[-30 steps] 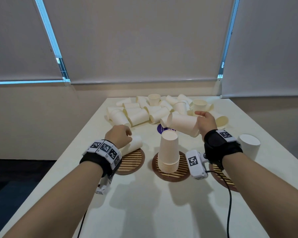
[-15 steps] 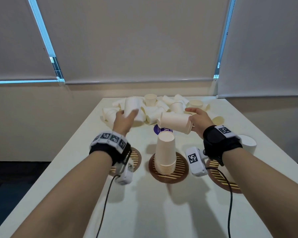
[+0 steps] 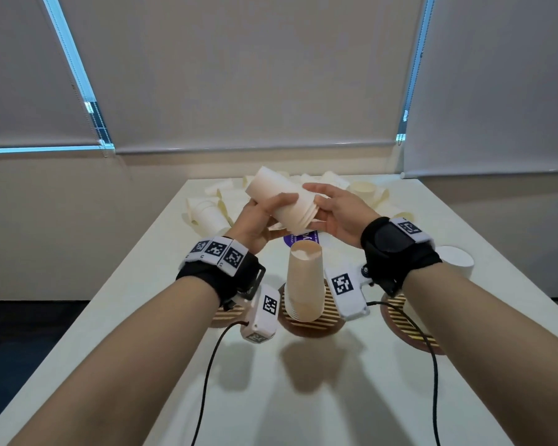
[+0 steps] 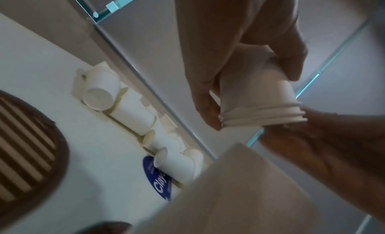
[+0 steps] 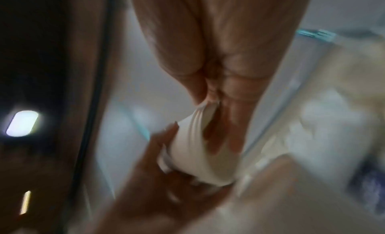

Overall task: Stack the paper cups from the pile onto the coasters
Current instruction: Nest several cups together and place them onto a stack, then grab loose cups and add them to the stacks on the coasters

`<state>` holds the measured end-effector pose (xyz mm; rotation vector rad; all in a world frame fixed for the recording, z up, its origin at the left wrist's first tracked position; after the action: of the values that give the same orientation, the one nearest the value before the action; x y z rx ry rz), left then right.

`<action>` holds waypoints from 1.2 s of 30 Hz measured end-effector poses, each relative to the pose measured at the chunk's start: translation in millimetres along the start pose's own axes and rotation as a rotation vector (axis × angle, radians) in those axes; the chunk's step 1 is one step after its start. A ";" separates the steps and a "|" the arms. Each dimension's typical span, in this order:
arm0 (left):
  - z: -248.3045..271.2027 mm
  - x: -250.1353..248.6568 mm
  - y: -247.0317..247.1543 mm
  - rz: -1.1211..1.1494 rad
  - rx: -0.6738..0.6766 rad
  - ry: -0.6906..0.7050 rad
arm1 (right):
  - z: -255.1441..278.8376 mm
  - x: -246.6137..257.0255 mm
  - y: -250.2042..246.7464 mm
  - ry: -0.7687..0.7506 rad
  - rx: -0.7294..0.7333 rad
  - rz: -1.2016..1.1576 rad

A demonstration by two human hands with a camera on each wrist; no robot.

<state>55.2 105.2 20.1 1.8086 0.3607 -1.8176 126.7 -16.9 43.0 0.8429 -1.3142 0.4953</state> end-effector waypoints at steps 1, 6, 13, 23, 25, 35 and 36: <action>0.9 -0.4 -8.3 -0.021 -0.028 0.005 | 1.6 -0.7 2.3 -0.003 -0.012 0.192; 6.2 8.2 -65.1 -0.407 -0.070 -0.007 | 6.5 -10.7 -0.2 0.014 0.048 0.804; 22.5 45.5 -109.7 -0.803 -0.018 -0.111 | 8.6 -48.1 -0.6 0.146 0.097 1.088; 13.9 31.0 -116.9 -0.779 -0.219 0.029 | 1.0 -52.2 0.3 0.108 0.019 1.038; 11.4 22.8 -107.2 -0.877 -0.185 0.055 | -0.5 -52.1 1.1 0.108 0.013 1.031; 2.8 31.9 -90.2 -1.228 -0.120 0.012 | -13.9 -52.4 -2.7 0.104 0.001 1.013; -0.2 32.5 -91.2 -1.229 -0.117 0.010 | -16.9 -52.6 -3.8 0.106 0.004 1.010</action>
<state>7.0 173.6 -28.6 1.5762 1.8360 -2.3932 128.9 1.0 -9.4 0.0845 -1.5800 1.3033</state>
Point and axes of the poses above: each hand's wrist, its own z-axis away from the middle knuckle, its own y-axis out of the palm, x = y × z, the point moved 3 cm from there along -z, towards the middle knuckle, and after that the axes turned 5 degrees about -z, right-handed, at the moved point
